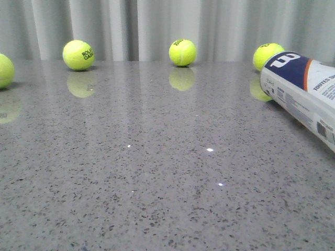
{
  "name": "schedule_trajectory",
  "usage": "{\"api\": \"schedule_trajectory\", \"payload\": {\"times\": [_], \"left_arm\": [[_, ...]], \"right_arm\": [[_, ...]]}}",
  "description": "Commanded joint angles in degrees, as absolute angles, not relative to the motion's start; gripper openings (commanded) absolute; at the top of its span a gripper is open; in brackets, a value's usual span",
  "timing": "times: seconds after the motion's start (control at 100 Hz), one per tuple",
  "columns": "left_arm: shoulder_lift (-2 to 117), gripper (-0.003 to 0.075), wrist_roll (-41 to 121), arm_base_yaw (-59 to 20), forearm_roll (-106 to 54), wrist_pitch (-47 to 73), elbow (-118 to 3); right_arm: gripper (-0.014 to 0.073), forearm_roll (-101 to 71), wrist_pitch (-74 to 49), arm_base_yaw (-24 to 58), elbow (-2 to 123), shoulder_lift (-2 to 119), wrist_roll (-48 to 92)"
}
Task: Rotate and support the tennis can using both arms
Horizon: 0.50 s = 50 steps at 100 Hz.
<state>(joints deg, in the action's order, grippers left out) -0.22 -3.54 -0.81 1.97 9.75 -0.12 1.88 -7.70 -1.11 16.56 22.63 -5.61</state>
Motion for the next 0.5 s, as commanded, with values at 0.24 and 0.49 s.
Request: {"api": "schedule_trajectory", "payload": {"times": [0.24, 0.49], "left_arm": [[-2.5, -0.0021, -4.0, -0.8, 1.6, 5.2, 2.5], [-2.5, -0.0021, -4.0, -0.8, 1.6, 5.2, 2.5]], "right_arm": [[-0.0055, 2.6, -6.5, -1.6, 28.3, 34.8, -5.7], [0.0338, 2.6, -22.5, 0.5, 38.7, 42.5, -5.7]]}}
